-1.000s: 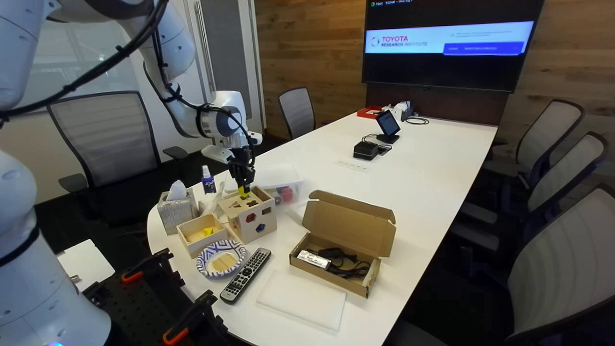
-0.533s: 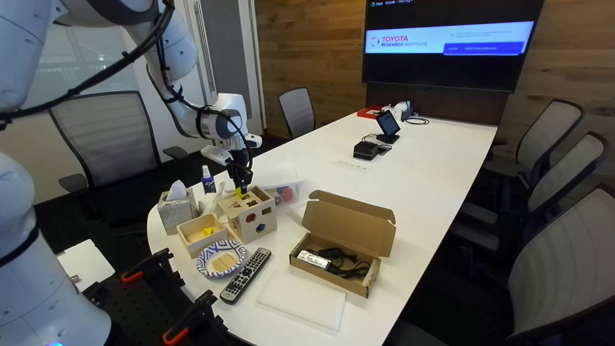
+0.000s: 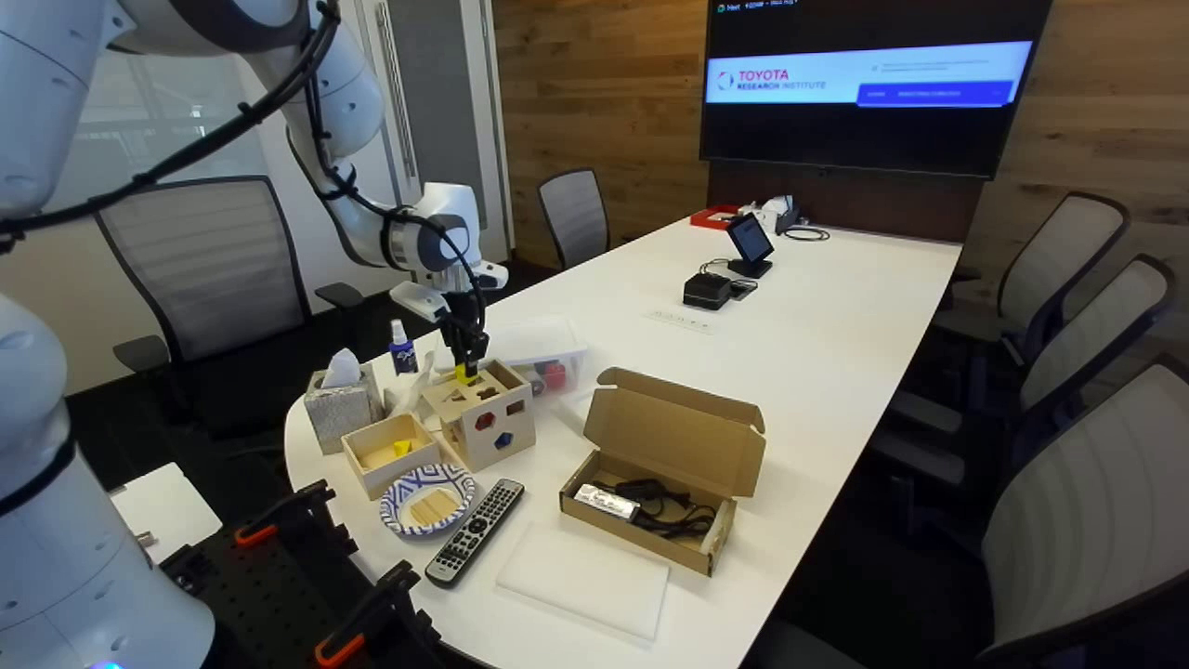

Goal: Pick up the yellow block and put it in the object through square hole

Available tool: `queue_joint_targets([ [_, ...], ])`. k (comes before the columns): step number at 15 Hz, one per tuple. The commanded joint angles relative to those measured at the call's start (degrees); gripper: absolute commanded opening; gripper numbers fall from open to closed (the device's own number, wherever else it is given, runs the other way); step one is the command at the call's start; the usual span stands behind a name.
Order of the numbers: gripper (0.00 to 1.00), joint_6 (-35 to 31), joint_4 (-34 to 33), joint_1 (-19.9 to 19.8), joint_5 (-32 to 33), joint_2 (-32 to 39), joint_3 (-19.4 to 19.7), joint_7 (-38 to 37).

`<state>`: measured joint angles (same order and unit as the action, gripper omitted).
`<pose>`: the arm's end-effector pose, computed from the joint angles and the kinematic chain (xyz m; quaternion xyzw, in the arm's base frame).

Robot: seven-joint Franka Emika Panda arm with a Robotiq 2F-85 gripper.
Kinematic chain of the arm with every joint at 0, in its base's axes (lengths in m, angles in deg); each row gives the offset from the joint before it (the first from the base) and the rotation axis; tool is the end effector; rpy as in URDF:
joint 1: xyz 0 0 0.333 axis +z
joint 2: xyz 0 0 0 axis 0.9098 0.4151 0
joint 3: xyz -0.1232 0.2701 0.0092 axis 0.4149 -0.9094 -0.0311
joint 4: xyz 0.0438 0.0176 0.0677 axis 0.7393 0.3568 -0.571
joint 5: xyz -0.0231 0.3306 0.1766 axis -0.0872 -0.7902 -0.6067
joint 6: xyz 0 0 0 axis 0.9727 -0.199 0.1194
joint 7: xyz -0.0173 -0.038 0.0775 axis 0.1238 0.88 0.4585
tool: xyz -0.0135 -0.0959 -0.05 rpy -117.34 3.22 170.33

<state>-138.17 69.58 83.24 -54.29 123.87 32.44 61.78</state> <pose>0.5395 0.1986 0.1348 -0.9991 0.0362 0.0231 0.0025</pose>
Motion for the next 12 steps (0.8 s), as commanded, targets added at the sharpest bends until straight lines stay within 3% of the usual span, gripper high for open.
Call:
queue_joint_targets([
  [1, 0.09, 1.08, -1.09, 0.85, -0.81, 0.25, 0.95, -2.08],
  [12, 0.09, 1.16, -1.67, 1.39, -1.35, 1.08, 1.64, -5.84],
])
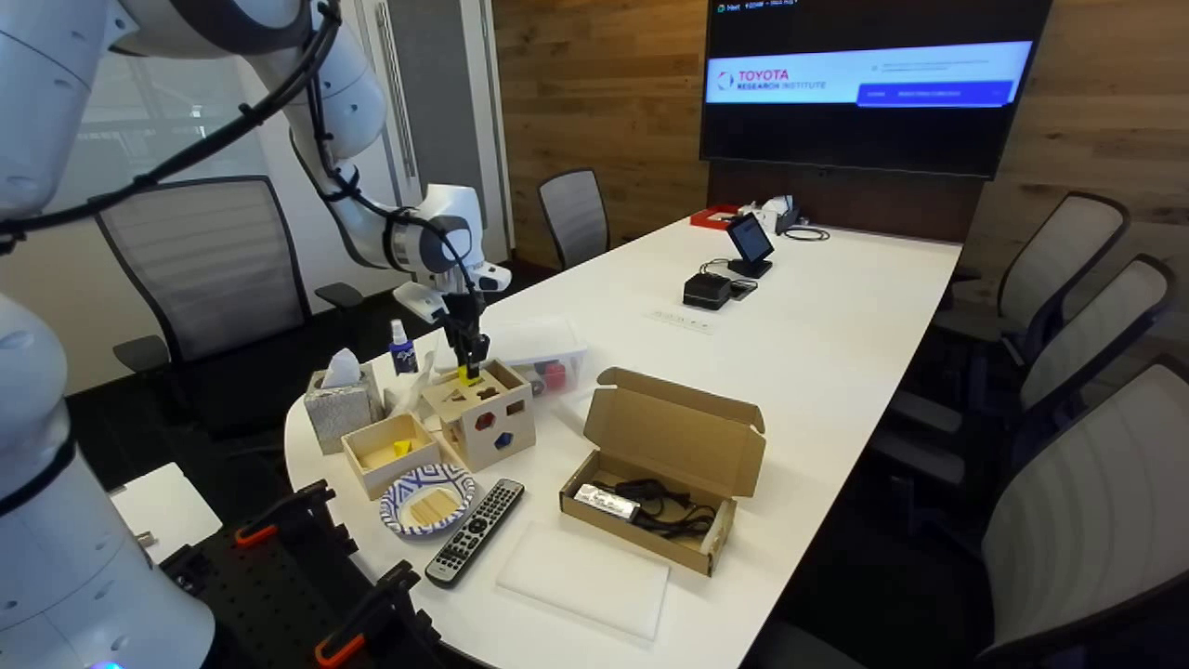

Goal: Pick up the yellow block and put it in the object through square hole

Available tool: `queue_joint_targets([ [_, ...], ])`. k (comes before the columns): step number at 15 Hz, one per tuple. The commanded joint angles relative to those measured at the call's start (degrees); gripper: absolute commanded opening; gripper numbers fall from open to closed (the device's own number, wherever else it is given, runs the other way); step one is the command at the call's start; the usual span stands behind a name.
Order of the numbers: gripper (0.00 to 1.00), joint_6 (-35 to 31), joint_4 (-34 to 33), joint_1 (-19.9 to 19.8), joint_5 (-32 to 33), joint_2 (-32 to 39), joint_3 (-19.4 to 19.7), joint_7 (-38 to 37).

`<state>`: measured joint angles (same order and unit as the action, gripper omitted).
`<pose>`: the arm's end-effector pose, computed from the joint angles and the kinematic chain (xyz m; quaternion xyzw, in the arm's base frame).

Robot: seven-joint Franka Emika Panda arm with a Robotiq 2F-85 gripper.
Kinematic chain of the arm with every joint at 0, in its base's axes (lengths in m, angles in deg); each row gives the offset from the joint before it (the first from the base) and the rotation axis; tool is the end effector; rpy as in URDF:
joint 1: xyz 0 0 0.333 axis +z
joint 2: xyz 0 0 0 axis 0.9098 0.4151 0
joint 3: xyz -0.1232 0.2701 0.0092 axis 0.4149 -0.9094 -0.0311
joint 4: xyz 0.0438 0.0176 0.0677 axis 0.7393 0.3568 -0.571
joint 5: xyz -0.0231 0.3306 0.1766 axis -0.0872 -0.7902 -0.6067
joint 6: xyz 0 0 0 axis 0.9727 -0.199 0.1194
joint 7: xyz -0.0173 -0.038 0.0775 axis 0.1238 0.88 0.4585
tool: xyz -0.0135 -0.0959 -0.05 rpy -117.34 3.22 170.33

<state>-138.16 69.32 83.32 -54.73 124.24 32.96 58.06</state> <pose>0.5414 0.1944 0.1324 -0.9969 0.0750 0.0240 0.0008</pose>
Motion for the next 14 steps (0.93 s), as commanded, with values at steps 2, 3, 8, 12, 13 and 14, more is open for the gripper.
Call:
queue_joint_targets([
  [2, 0.09, 1.28, -1.65, 1.40, -0.90, 0.85, 1.29, -2.86],
  [3, 0.09, 1.28, -1.77, 1.43, -0.89, 0.95, 1.37, -3.26],
  [8, 0.09, 2.22, -3.19, 1.60, -0.61, 1.98, 2.06, -3.66],
  [12, 0.31, 3.04, -4.25, 1.86, -0.64, 2.52, 2.41, -3.43],
  [13, 0.59, 3.15, -4.51, 1.74, -0.60, 2.64, 2.22, -2.97],
  [14, 0.61, 3.29, -4.68, 1.75, -0.58, 2.71, 2.22, -2.95],
])
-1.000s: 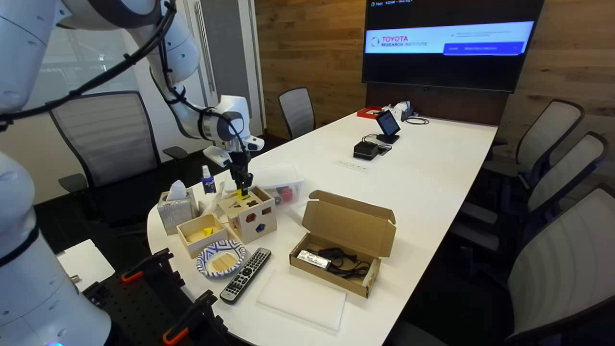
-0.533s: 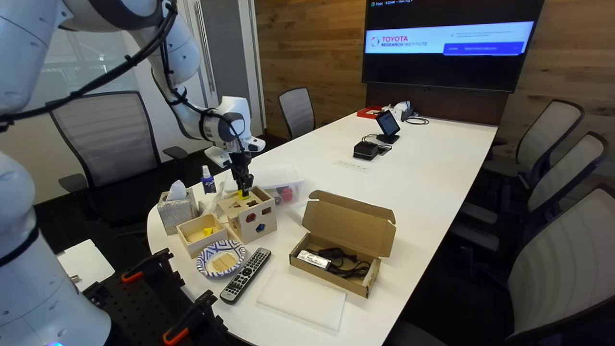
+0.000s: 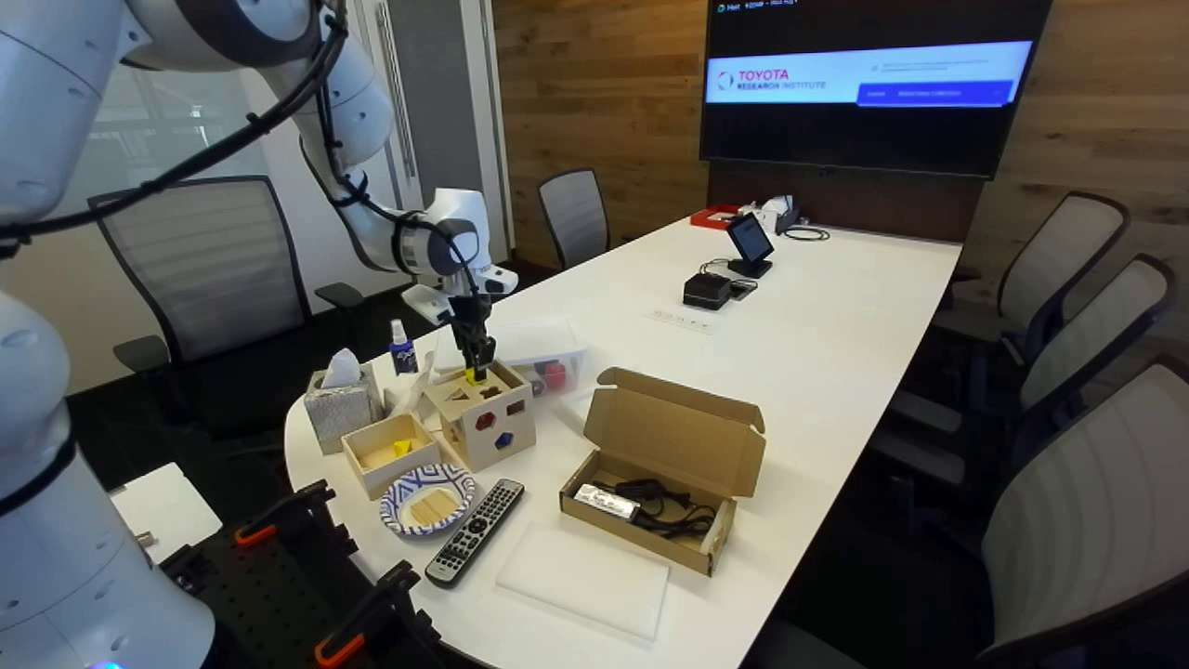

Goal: Pick up the yellow block and put it in the object through square hole

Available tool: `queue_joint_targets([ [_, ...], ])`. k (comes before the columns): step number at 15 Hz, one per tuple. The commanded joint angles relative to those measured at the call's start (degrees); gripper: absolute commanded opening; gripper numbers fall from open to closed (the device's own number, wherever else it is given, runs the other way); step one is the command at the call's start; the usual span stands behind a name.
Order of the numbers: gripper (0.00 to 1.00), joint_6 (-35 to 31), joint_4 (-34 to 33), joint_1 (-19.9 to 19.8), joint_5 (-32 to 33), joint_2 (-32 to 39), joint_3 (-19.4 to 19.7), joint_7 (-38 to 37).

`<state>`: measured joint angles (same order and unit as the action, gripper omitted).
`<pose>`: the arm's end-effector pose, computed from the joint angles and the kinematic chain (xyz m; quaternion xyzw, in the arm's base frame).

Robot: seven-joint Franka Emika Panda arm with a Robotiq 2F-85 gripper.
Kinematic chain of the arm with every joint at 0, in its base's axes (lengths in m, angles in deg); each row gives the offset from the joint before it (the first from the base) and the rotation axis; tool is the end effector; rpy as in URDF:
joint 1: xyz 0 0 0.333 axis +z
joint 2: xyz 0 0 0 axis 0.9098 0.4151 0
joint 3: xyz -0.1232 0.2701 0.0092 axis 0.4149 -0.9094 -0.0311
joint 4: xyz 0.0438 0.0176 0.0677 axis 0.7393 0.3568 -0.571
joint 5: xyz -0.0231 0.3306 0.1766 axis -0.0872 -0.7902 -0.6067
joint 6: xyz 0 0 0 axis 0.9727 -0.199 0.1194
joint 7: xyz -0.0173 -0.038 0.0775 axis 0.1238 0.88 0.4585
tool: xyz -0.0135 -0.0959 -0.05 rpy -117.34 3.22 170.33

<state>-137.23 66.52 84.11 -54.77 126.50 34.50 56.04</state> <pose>0.5527 0.1900 0.1244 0.9950 -0.0970 -0.0241 0.0079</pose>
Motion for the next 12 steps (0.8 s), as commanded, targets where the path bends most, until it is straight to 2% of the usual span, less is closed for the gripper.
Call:
queue_joint_targets([
  [1, 0.66, 2.37, -1.90, 0.88, -0.62, 0.37, 0.57, -0.81],
  [4, 0.90, 2.36, -1.71, 0.71, -0.71, 0.06, 0.40, -0.48],
  [6, 1.00, 2.47, -1.44, 0.90, -0.61, -0.44, 0.45, -0.62],
  [12, 1.00, 3.20, 0.33, 1.12, -0.42, -3.88, 0.00, 0.27],
])
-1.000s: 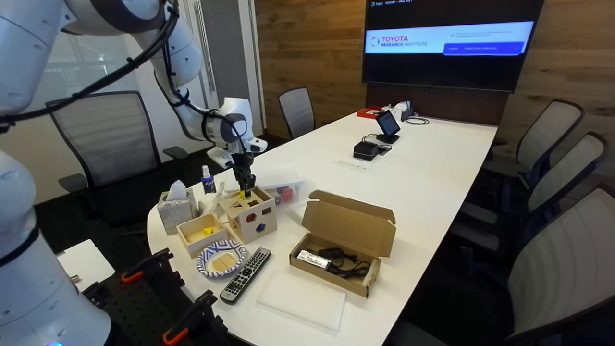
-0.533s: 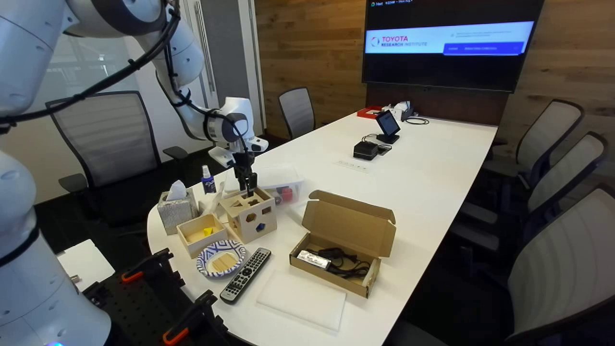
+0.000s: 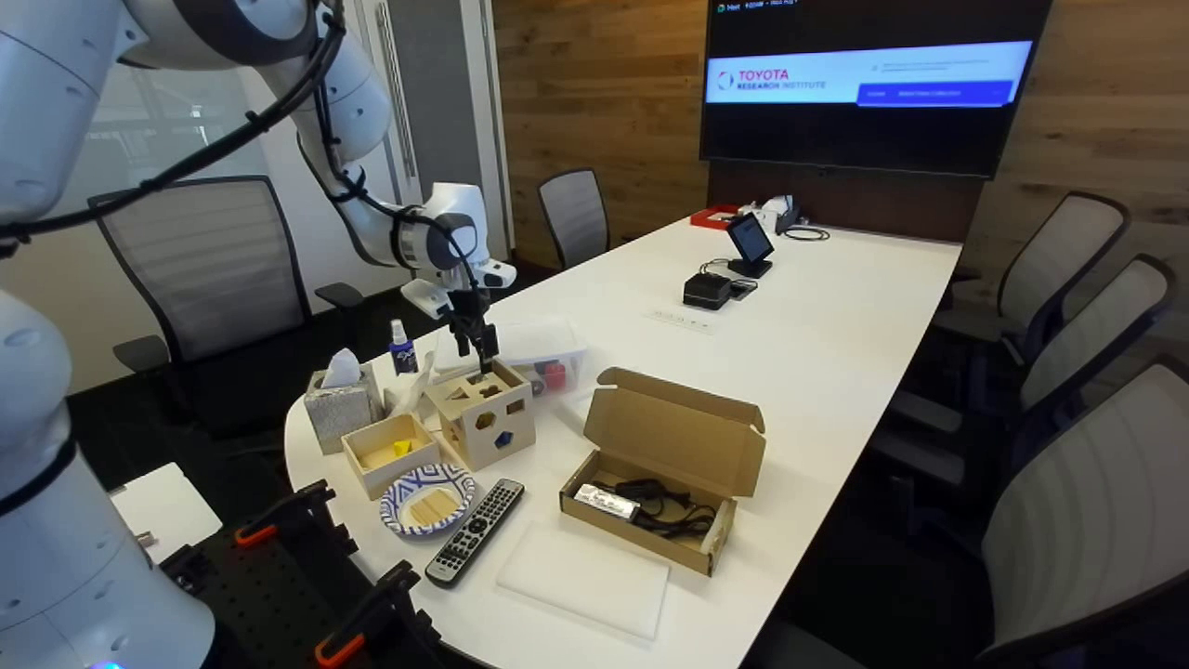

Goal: Pick up the yellow block and put it in the object through square hole

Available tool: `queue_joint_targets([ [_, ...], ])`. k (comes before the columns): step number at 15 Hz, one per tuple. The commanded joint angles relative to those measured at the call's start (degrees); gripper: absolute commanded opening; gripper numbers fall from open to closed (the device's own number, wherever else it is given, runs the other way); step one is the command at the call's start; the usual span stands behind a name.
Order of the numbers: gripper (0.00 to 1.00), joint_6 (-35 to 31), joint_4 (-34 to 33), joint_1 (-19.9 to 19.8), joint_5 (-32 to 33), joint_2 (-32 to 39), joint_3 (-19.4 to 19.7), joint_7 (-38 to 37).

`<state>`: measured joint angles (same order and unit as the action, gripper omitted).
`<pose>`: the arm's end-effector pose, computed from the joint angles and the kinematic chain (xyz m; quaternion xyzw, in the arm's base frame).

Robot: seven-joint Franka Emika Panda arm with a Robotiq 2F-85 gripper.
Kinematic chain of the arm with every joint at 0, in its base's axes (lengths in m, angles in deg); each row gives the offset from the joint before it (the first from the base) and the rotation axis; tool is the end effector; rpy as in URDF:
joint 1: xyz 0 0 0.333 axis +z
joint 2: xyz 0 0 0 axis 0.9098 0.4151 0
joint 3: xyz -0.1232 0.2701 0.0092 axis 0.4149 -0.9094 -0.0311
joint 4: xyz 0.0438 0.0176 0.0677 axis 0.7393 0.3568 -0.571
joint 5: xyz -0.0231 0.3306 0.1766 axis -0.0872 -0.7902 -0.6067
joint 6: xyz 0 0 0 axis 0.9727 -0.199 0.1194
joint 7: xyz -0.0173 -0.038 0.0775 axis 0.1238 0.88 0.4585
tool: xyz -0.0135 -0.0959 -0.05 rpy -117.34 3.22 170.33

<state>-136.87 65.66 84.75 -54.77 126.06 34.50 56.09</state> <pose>0.5568 0.1984 0.1335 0.9957 -0.0911 -0.0166 0.0046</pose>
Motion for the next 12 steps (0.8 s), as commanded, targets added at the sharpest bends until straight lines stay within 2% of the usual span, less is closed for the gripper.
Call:
queue_joint_targets([
  [1, 1.00, 3.36, 1.49, 0.59, -0.40, -4.31, 0.02, 0.03],
  [12, 1.00, 9.11, 4.87, -3.75, -1.39, -13.91, -1.97, 3.57],
])
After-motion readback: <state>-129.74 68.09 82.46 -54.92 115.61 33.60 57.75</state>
